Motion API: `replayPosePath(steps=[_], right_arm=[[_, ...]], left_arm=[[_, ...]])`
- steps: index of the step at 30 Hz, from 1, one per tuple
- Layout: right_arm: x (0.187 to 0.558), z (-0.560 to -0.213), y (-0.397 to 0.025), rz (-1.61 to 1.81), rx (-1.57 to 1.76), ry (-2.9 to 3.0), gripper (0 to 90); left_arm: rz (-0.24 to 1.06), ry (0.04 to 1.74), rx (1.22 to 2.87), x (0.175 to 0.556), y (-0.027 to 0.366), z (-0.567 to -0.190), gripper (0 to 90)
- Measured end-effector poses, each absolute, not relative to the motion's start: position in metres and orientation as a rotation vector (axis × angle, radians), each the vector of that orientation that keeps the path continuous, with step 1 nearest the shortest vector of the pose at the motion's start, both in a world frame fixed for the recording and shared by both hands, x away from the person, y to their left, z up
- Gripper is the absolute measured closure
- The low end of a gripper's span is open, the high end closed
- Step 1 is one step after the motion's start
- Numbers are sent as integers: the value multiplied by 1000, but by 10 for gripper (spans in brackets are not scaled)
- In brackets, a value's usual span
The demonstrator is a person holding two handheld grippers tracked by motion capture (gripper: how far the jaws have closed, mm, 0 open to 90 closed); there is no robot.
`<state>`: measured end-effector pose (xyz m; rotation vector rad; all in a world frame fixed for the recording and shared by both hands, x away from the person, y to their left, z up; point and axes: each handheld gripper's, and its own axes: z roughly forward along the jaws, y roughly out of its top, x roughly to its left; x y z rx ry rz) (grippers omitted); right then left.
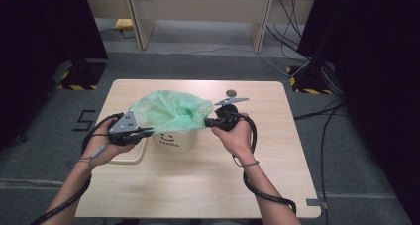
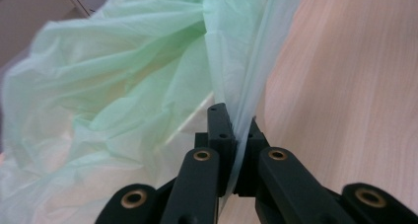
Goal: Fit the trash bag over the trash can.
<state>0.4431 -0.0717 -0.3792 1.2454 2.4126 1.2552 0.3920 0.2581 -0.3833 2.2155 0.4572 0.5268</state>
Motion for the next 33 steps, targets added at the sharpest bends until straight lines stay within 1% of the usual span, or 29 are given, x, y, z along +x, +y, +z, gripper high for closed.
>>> replayPosePath(steps=[9,15,18,19,21,23,25,29,33], right_arm=[[446,-400,-69,1130,1278,2484,900],[450,-413,-68,1042,1301,2511,900],[452,-417,-69,1012,1318,2505,900],[452,-417,-70,1013,1311,2502,900],[453,-417,-71,1011,1310,2492,846],[453,-416,-74,1013,1296,2487,766],[452,-414,-79,1019,1278,2471,679],[451,-407,-90,1063,1263,2466,552],[448,-395,-102,1129,1252,2463,502]], left_arm=[[466,449,2306,391,255,-407,884],[424,462,2328,391,257,-416,869],[421,468,2318,389,259,-415,836],[422,471,2306,388,260,-414,799],[412,490,2274,385,262,-410,694],[397,502,2244,381,265,-404,583],[373,514,2214,376,268,-398,508],[368,523,2148,369,278,-385,444],[371,562,2060,373,293,-372,432]])
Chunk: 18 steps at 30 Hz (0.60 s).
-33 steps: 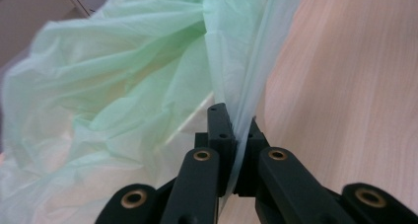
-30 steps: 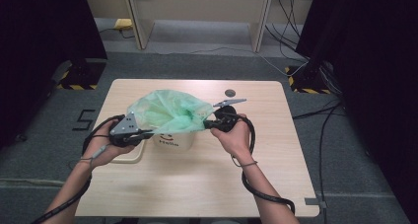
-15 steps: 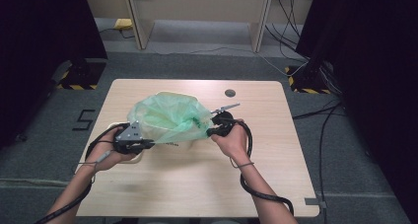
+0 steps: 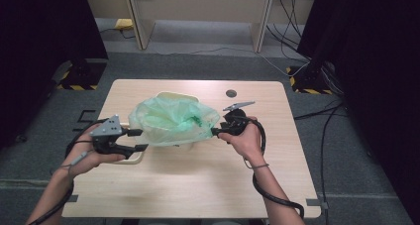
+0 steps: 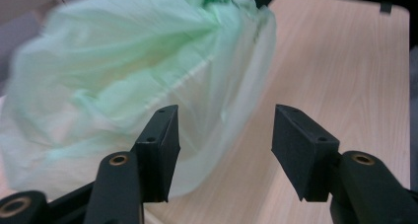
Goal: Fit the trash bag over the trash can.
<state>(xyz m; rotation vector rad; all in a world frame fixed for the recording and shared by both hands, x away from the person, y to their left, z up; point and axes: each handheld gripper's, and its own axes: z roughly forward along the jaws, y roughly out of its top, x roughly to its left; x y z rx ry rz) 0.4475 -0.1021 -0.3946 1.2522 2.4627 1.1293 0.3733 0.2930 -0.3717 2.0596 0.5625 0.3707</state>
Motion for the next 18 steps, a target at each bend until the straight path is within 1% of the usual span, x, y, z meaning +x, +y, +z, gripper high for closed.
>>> replayPosePath(steps=[3,8,13,15,18], right_arm=[[446,-384,-110,1166,1244,2453,477],[448,-369,-118,1188,1239,2393,477],[460,-365,-113,1182,1245,2359,484],[467,-365,-110,1181,1241,2358,488],[478,-365,-103,1176,1229,2363,491]], left_arm=[[395,610,2008,383,302,-364,432],[441,721,1958,404,308,-359,434],[488,849,1917,431,308,-359,433],[489,877,1923,443,306,-360,427],[457,903,1945,461,299,-362,415]])
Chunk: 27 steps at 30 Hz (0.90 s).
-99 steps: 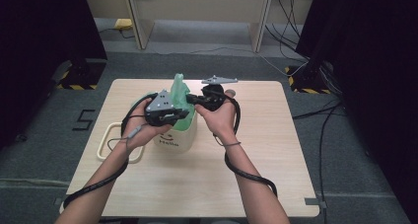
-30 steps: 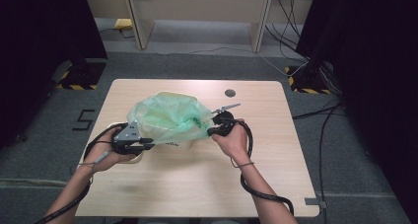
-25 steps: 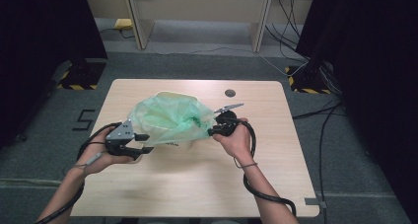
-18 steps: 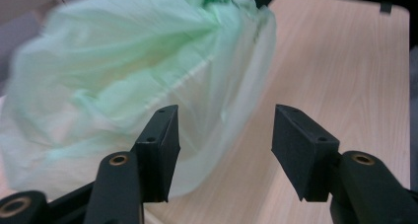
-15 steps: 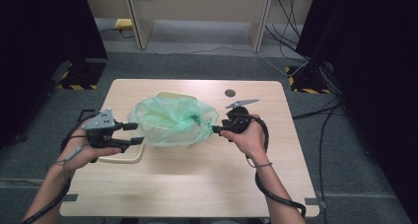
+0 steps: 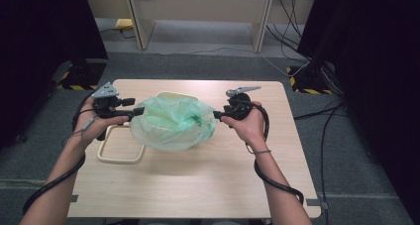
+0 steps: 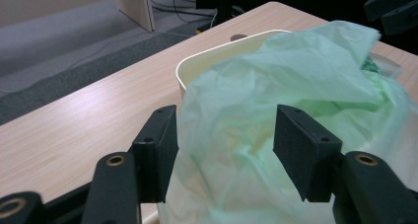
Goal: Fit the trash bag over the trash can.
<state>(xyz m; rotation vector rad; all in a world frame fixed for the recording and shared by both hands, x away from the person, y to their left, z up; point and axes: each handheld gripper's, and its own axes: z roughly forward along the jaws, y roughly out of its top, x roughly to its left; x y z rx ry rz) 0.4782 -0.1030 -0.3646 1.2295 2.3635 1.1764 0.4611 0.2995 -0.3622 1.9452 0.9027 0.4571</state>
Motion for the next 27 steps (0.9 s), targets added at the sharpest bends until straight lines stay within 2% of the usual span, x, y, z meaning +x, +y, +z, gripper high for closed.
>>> replayPosePath(steps=[11,22,25,26,27], right_arm=[[509,-374,-87,1128,1165,2470,490],[521,-396,-81,1104,1181,2593,492],[522,-399,-78,1108,1154,2604,557],[522,-401,-76,1099,1128,2600,618],[522,-401,-76,1099,1128,2600,618]], left_arm=[[336,919,2002,495,283,-366,435],[276,904,2027,498,284,-370,686],[276,893,2027,498,284,-370,753],[278,886,2026,498,284,-370,799],[282,880,2027,498,284,-369,799]])
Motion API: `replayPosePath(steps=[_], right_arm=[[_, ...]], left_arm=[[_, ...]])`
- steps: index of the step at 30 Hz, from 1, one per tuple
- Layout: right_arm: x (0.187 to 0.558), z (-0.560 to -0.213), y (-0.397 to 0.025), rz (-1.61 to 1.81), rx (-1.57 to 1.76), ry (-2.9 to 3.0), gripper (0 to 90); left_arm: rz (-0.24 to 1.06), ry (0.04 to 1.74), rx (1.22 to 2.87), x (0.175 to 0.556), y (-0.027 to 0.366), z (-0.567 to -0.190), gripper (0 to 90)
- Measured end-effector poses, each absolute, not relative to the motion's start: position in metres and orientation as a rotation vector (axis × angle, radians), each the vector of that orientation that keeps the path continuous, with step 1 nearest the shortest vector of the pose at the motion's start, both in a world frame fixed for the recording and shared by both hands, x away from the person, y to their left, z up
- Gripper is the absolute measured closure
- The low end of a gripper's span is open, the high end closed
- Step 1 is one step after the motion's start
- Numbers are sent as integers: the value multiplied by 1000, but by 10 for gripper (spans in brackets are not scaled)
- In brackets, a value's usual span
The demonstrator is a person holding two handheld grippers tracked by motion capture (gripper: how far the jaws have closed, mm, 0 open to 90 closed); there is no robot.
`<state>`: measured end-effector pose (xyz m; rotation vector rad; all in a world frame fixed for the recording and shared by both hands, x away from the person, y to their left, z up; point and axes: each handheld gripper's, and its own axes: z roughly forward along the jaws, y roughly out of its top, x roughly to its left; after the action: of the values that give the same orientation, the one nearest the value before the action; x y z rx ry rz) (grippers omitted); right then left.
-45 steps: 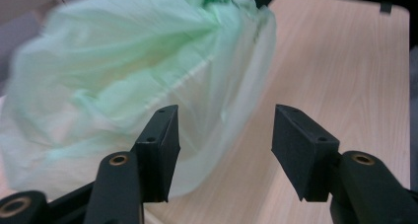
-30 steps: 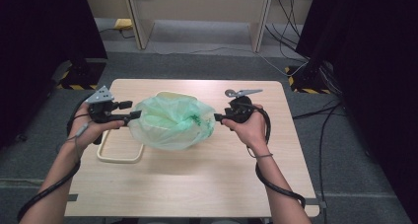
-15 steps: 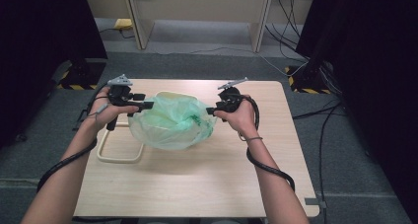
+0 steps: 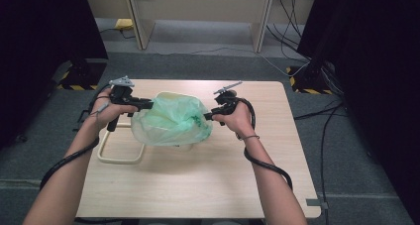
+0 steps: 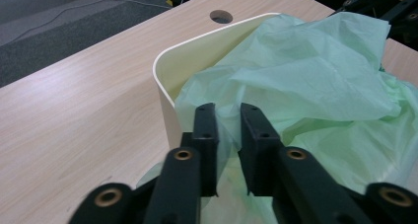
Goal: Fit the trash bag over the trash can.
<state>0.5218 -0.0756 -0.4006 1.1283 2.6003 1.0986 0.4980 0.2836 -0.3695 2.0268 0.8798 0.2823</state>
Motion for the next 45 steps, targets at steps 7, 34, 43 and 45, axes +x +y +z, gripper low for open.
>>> replayPosePath(steps=[7,34,43,45], right_arm=[[521,-400,-67,1131,1086,2563,857],[538,-389,-65,1179,1208,2311,791],[535,-374,-61,1267,1154,2309,550],[534,-373,-60,1305,1157,2327,524]], left_arm=[[315,852,2012,497,282,-366,887],[467,1057,1863,518,286,-385,887],[479,1063,1865,518,284,-388,878],[480,1059,1867,518,283,-387,875]])
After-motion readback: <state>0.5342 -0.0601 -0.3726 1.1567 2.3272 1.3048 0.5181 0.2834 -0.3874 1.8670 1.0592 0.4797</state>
